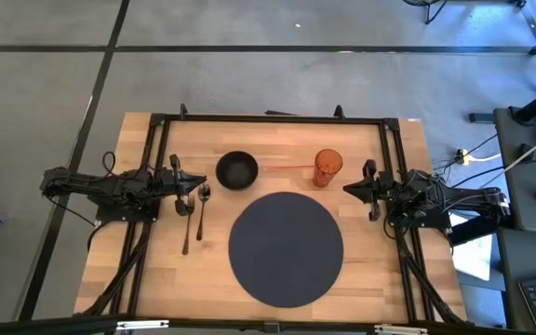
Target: Pick & Place Utensil
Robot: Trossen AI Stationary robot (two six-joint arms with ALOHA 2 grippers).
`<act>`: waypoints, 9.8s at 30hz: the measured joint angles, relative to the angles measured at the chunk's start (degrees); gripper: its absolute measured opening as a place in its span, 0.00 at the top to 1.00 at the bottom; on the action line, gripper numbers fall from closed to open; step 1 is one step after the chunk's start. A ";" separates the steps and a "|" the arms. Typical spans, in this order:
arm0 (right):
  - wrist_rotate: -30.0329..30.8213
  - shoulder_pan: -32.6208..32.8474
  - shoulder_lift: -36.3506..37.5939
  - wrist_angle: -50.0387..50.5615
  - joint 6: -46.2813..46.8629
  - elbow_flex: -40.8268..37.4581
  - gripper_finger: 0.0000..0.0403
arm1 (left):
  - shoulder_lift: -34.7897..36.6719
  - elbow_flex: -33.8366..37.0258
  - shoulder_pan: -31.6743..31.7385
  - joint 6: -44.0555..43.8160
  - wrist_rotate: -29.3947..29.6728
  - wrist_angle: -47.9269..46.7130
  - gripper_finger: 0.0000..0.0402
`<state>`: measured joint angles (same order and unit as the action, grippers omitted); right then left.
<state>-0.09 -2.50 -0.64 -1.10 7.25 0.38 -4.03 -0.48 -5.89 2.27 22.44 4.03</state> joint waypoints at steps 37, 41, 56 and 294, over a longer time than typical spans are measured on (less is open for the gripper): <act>-0.01 0.00 -0.01 0.00 0.00 0.00 0.95 | -0.15 0.01 0.00 -7.44 5.75 0.27 1.00; 0.00 0.00 0.00 0.00 0.00 0.00 0.95 | -0.95 0.01 0.02 -8.38 8.56 0.62 1.00; 0.01 0.00 -0.01 -1.50 0.00 0.00 0.95 | -1.01 0.00 0.00 -8.58 3.50 3.50 1.00; 3.05 0.00 0.01 -6.73 -4.47 0.00 0.99 | -63.49 -31.12 5.74 0.29 -23.57 17.99 1.00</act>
<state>2.96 -2.50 -0.62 -7.84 2.78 0.38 -67.52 -31.60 -0.15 2.56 -1.13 22.02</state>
